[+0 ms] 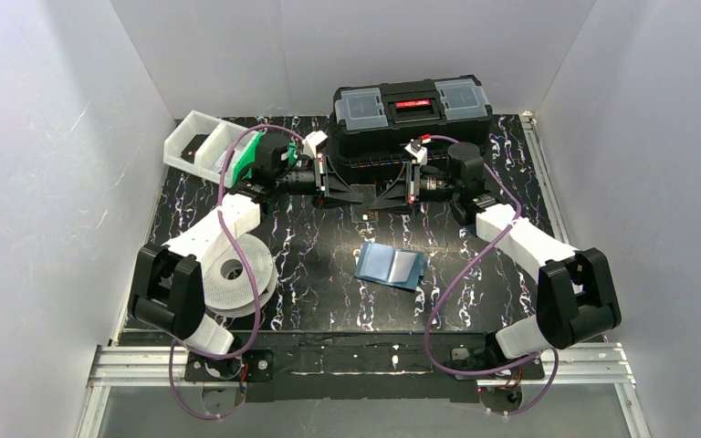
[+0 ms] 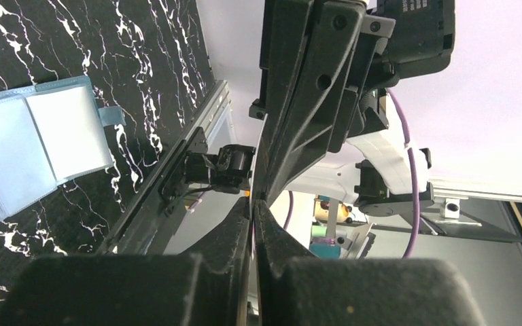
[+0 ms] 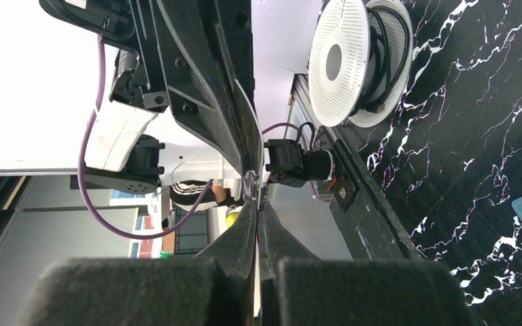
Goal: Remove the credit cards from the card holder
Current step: Place the credit card in the storage box.
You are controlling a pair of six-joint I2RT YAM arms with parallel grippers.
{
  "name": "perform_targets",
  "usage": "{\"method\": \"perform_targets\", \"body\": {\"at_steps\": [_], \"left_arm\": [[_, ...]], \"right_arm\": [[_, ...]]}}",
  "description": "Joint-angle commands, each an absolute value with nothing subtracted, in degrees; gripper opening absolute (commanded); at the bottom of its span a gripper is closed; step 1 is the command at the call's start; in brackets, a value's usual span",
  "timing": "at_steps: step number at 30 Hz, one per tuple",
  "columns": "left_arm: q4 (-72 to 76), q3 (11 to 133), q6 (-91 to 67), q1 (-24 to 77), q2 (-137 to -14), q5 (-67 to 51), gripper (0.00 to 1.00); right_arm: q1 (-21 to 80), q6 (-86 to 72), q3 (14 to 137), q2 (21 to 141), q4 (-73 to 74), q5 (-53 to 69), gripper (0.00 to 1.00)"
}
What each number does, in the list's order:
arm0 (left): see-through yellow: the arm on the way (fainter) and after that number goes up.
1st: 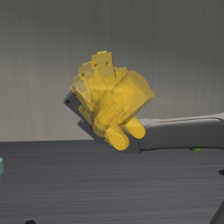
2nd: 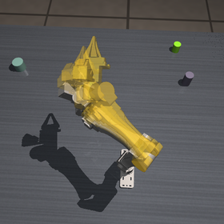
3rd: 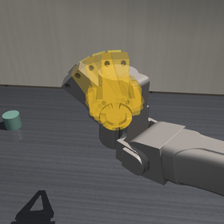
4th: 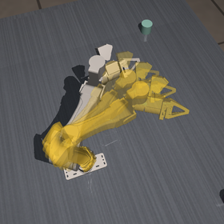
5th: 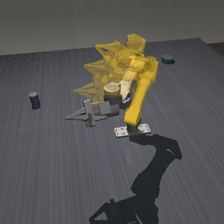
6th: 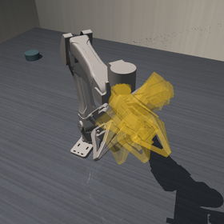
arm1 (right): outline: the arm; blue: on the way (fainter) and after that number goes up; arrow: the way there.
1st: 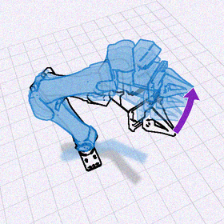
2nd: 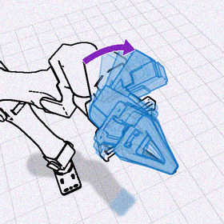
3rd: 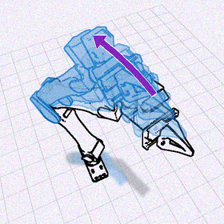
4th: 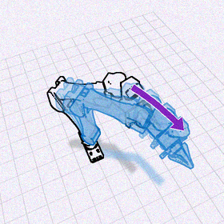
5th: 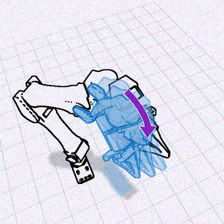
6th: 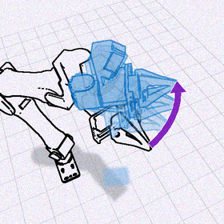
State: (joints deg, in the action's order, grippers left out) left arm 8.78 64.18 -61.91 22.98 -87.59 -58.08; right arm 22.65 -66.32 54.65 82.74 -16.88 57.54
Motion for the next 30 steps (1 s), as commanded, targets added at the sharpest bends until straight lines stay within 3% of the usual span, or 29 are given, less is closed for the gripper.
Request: {"method": "perform_targets", "body": {"at_steps": [1, 2, 4, 7, 11, 17, 23, 30], "left_arm": [[8.6, 64.1, -61.7, 23.1, -86.8, -59.3, 0.0], [7.6, 64.4, -61.1, 23.2, -86.6, -58.7, 0.0], [2.4, 65.7, -56.7, 23.1, -85.6, -56.0, 0.0], [-10.0, 69.1, -49.1, 22.7, -84.2, -48.1, 0.0], [-21.2, 73.3, -42.9, 20.1, -82.8, -36.2, 0.0], [-37.2, 83.7, -37.3, 16.1, -83.9, -9.7, 0.0], [-39.3, 94.6, -34.9, 9.7, -92.1, 10.6, 0.0], [-36.0, 106.6, -31.3, 0.8, -104.4, 19.0, 0.0]], "right_arm": [[23.4, -66.3, 56.6, 82.8, -19.1, 57.9, 0.13], [23.4, -65.5, 56.7, 82.6, -17.7, 57.5, 0.27], [23.4, -61.6, 58.1, 81.9, -10.6, 55.5, 0.63], [23.3, -52.0, 62.7, 80.7, 5.5, 49.9, 0.97], [23.1, -46.0, 64.6, 77.9, 17.3, 42.6, 0.99], [23.1, -43.2, 62.2, 74.4, 22.6, 37.1, 0.98], [23.0, -40.6, 61.0, 72.9, 25.3, 35.7, 0.98], [22.9, -37.5, 61.3, 71.3, 28.9, 33.4, 0.98]]}}
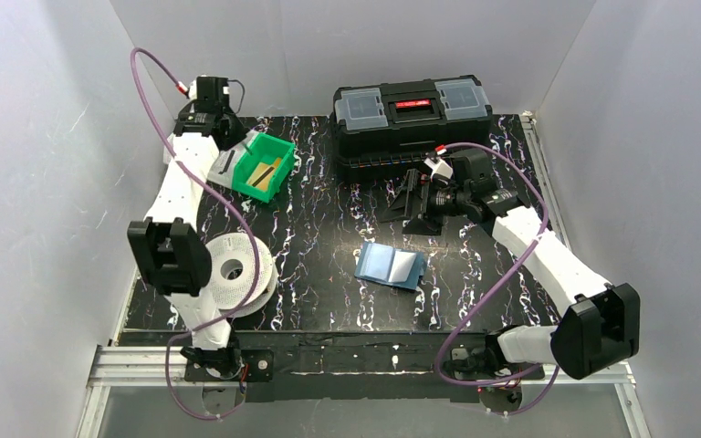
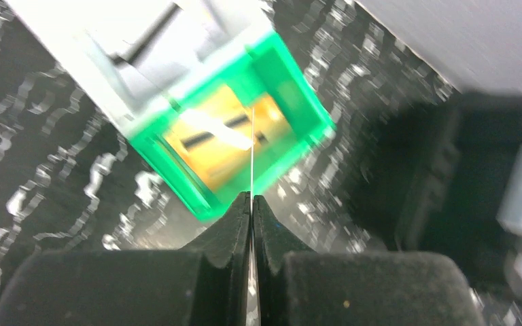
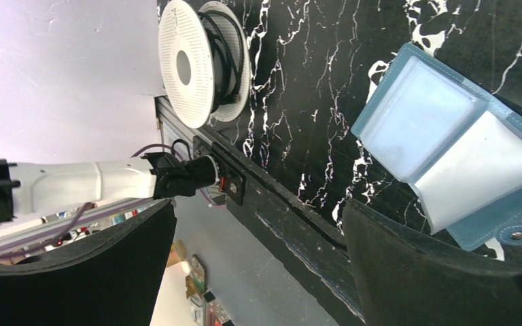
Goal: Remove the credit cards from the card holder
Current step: Place the credit card in the storage box.
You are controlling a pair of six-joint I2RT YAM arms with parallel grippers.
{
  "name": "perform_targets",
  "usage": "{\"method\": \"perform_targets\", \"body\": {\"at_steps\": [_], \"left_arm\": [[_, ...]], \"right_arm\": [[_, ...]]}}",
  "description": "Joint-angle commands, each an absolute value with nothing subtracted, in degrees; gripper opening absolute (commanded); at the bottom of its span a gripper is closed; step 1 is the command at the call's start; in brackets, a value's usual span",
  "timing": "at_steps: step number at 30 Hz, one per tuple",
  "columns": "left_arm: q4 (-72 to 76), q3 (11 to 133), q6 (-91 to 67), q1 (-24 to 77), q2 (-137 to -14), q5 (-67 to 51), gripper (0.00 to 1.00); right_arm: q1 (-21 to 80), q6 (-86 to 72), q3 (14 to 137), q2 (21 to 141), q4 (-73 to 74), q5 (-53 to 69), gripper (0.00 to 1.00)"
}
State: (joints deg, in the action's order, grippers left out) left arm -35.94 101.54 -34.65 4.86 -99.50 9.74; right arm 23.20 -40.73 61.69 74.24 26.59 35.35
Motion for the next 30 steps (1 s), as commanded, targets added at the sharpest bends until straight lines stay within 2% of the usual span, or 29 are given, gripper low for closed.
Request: {"method": "perform_targets", "body": {"at_steps": [1, 9, 23, 30], "left_arm": [[-34.7, 107.7, -31.4, -0.8, -105.8, 18.1, 0.0], [-24.1, 115.5, -29.9, -7.8, -116.1, 20.3, 0.0], [-9.2, 121.3, -25.2, -9.8, -129.4, 27.3, 0.0], [-7.7, 125.5, -24.5, -11.0, -134.0, 24.7, 0.0]], "right_arm": [[23.0, -37.3, 61.0, 71.2, 28.9, 33.1, 0.98], [22.9, -35.0, 60.3, 70.8, 28.9, 31.7, 0.98], [22.9, -33.8, 59.8, 72.3, 28.1, 33.3, 0.98], [22.9, -33.2, 60.1, 74.4, 28.7, 33.7, 0.98]]}}
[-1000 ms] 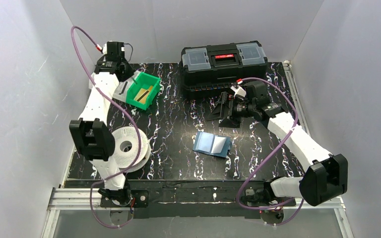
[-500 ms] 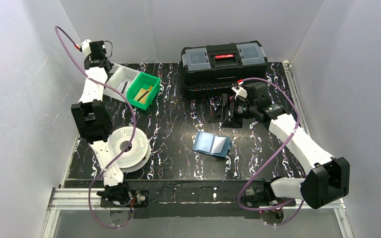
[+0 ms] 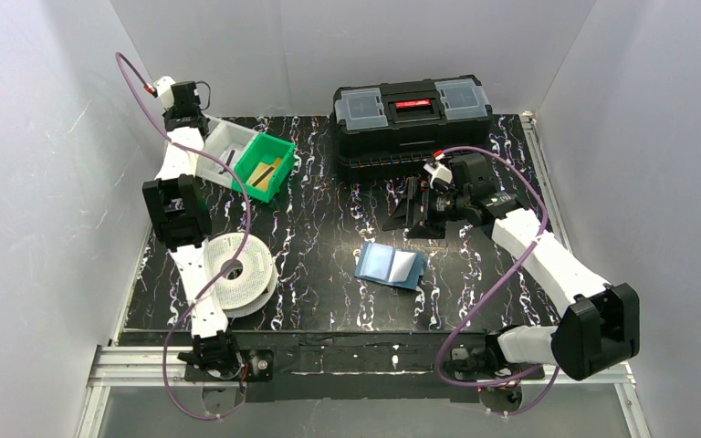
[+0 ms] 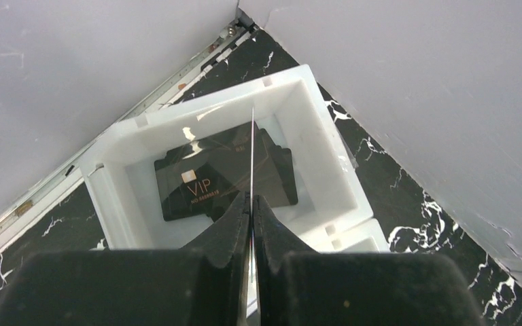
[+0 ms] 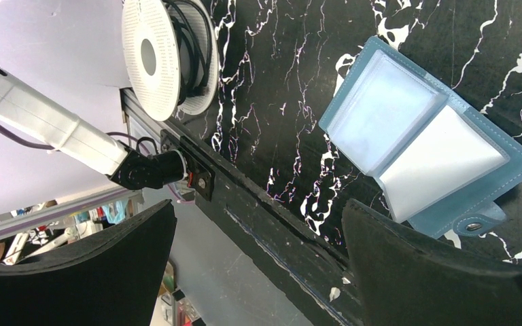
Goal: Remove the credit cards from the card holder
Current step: Place the credit card in the storage box, then remove the credit card from the card holder.
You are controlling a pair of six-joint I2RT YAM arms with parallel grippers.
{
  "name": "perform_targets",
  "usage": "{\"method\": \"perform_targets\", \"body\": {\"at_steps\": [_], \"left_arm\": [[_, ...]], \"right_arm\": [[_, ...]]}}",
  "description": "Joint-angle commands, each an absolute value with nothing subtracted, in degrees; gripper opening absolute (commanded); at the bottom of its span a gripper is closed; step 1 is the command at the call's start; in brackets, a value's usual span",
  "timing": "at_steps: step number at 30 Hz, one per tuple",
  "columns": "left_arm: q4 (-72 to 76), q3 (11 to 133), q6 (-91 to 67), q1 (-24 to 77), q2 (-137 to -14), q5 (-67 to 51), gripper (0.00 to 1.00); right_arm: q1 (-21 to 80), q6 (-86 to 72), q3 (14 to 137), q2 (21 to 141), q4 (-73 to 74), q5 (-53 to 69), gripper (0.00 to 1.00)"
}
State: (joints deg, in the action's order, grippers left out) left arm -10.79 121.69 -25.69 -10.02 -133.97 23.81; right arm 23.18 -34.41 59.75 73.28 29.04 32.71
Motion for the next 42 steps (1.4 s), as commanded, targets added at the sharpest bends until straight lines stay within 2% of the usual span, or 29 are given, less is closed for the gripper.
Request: {"method": "perform_targets", "body": {"at_steps": [1, 10, 17, 27, 34, 42], "left_arm": [[-8.1, 126.3, -24.3, -11.0, -134.6, 24.4, 0.05], [-10.0, 129.4, -23.5, -11.1, -135.9, 22.4, 0.56], [-10.2, 125.5, -24.0, -11.2, -130.3, 17.1, 0.79], [-10.5, 103.0, -27.7, -6.9, -112.2, 9.7, 0.91], [-14.6, 88.6, -30.7, 0.1, -98.6, 6.6, 0.94], [-24.9, 78.0, -33.3, 13.3, -87.4, 0.8, 0.94]], "right_arm": [[22.9, -33.1, 60.2, 74.8, 28.8, 33.7, 0.98], [22.9, -33.4, 60.4, 76.1, 28.9, 33.7, 0.98], [22.9, -33.0, 60.2, 75.5, 29.2, 32.6, 0.98], [22.9, -34.1, 58.7, 73.7, 30.1, 27.2, 0.98], [23.1, -36.3, 58.7, 73.7, 32.5, 20.6, 0.98], [25.7, -38.3, 59.1, 75.8, 33.8, 15.6, 0.98]]}}
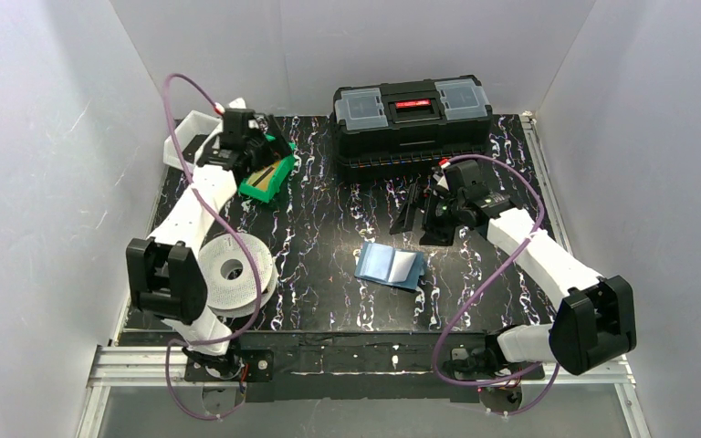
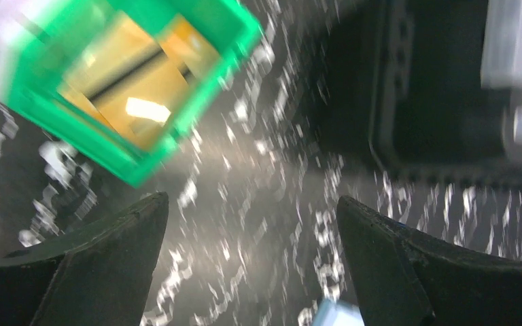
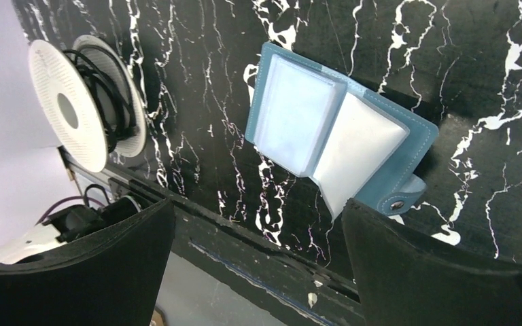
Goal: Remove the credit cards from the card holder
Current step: Remove the credit card from the card holder.
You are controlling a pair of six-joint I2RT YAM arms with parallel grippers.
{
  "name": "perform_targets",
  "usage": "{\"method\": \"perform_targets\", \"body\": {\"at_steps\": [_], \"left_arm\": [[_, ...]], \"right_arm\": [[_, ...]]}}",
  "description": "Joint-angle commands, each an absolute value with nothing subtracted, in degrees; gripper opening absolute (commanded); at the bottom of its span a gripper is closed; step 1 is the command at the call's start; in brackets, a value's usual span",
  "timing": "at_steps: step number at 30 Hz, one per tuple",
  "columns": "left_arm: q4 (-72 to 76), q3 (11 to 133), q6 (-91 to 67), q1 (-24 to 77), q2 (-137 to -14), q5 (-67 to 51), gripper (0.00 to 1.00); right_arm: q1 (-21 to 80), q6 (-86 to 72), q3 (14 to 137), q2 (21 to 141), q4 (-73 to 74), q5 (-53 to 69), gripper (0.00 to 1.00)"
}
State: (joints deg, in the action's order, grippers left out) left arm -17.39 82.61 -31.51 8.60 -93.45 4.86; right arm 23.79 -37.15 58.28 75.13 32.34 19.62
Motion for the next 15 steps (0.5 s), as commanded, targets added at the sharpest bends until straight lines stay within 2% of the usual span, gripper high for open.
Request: {"method": "perform_targets", "body": {"at_steps": [1, 5, 8, 15], "left_arm": [[-26.0, 76.8, -33.5, 14.9, -86.5, 0.1, 0.93], [-30.7, 73.4, -33.1, 21.7, -83.7, -4.3, 0.93], [-33.2, 70.8, -33.3, 25.4, -82.2, -5.0, 0.93], [-35.0, 65.0, -34.5, 26.5, -79.5, -9.4, 0.92]], "right_arm": [[26.4, -38.3, 59.5, 76.4, 34.1, 14.4, 0.98], [29.1, -39.7, 61.2, 79.1, 34.9, 11.0, 0.98], [31.6, -41.1, 62.7, 81.6, 35.3, 8.5, 0.94], [36.3, -43.2, 66.1, 88.8, 36.6, 5.9, 0.7]]}}
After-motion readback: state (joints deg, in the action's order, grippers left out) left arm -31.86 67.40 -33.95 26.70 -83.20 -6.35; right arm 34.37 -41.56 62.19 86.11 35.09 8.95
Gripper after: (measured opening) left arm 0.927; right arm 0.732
